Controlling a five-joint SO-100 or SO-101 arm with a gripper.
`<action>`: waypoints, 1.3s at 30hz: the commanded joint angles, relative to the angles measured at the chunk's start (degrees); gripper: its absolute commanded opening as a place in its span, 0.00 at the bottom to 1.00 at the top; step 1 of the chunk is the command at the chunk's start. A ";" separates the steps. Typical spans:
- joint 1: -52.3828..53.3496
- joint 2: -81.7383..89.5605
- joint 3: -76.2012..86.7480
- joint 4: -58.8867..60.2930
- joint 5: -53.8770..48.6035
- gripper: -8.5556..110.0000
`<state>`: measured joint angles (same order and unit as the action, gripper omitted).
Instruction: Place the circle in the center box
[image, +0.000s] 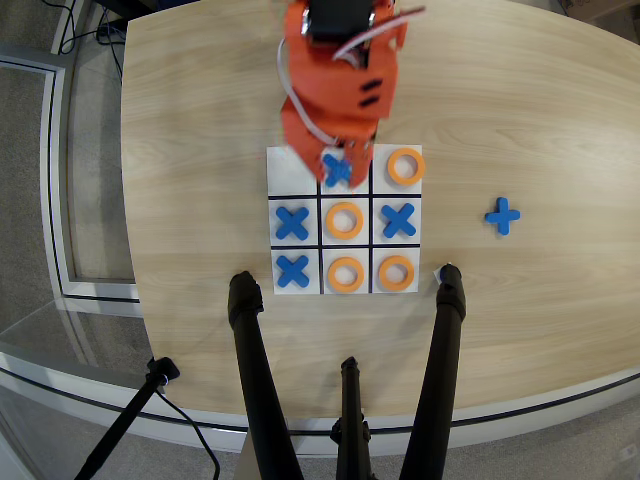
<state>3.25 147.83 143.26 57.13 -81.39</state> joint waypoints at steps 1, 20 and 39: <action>-3.60 13.62 6.24 5.98 -0.35 0.18; -9.58 44.47 40.17 5.27 -4.92 0.18; -2.46 44.56 40.25 15.47 -9.14 0.07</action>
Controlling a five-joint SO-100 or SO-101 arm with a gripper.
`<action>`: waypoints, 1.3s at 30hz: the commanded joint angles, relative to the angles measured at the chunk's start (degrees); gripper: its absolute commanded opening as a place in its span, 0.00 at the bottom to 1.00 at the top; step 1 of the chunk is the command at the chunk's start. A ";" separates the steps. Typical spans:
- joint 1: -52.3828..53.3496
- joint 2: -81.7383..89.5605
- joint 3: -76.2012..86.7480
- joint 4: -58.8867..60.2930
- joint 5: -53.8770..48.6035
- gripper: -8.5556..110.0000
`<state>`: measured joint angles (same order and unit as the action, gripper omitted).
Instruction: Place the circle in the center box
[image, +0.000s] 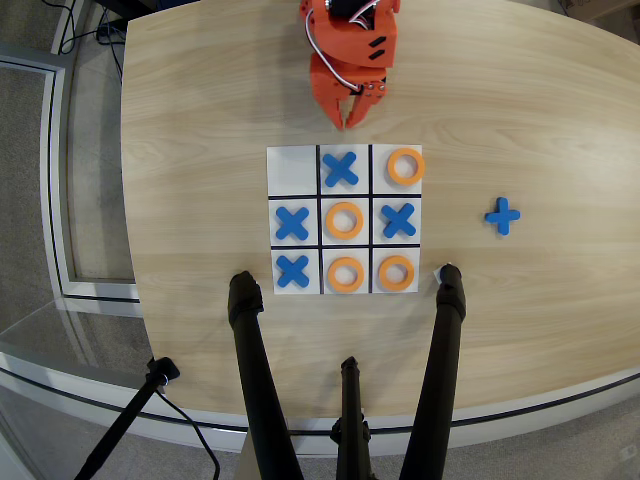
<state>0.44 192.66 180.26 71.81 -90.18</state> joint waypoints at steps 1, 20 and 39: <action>0.35 -0.26 3.25 0.88 -0.35 0.07; 0.00 -0.26 3.25 2.11 -1.49 0.07; 80.51 1.93 3.25 2.46 -1.49 0.07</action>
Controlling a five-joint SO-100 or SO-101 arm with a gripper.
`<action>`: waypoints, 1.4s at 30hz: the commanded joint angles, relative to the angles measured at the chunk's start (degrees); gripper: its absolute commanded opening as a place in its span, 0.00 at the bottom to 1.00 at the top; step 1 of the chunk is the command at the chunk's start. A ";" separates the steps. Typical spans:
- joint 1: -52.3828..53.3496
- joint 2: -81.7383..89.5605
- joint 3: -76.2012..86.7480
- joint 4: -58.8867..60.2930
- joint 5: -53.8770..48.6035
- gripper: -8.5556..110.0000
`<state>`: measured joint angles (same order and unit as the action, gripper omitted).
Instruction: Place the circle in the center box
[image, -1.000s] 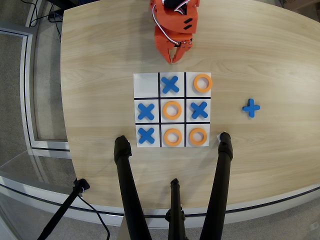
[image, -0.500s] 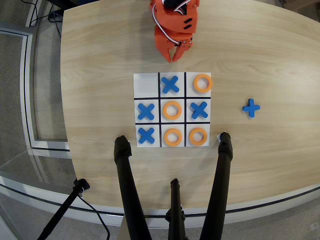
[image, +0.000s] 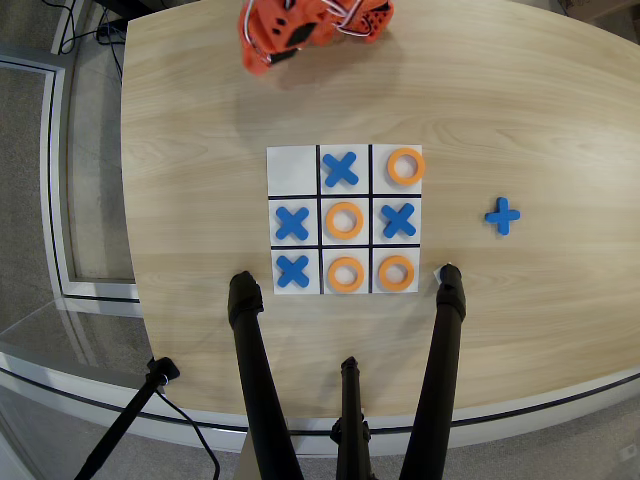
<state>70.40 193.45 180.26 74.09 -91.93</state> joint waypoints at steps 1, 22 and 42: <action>13.10 1.14 3.25 0.18 0.26 0.07; 20.21 0.97 3.25 0.35 0.26 0.07; 20.21 0.97 3.25 0.35 0.26 0.07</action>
